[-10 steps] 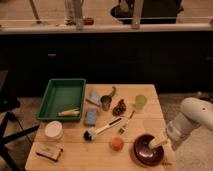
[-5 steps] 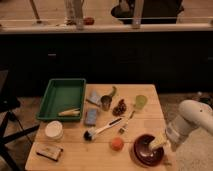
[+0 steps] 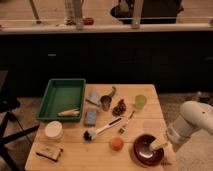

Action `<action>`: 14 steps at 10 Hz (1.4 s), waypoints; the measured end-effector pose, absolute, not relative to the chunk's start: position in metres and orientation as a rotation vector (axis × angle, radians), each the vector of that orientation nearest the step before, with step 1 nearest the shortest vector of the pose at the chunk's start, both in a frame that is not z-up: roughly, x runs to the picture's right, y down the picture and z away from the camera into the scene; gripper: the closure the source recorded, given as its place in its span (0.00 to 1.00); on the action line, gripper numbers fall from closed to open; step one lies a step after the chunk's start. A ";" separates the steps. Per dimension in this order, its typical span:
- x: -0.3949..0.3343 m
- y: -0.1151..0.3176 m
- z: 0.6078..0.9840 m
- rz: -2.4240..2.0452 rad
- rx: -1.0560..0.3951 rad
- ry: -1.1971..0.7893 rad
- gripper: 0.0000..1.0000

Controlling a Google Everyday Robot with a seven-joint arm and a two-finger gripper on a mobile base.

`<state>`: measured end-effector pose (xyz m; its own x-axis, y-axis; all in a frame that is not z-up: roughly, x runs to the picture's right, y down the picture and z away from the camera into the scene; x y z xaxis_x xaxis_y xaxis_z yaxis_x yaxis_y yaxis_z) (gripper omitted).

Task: Stack bowls into tray

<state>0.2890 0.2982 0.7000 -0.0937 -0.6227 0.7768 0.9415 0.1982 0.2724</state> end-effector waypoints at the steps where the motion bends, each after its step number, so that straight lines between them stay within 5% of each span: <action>1: 0.289 0.300 0.700 -1.373 -0.430 -0.952 0.20; 14: 0.275 0.333 0.732 -1.318 -0.459 -1.044 0.20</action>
<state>0.2749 0.3333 0.7319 -0.0903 -0.5604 0.8233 0.9297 0.2490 0.2715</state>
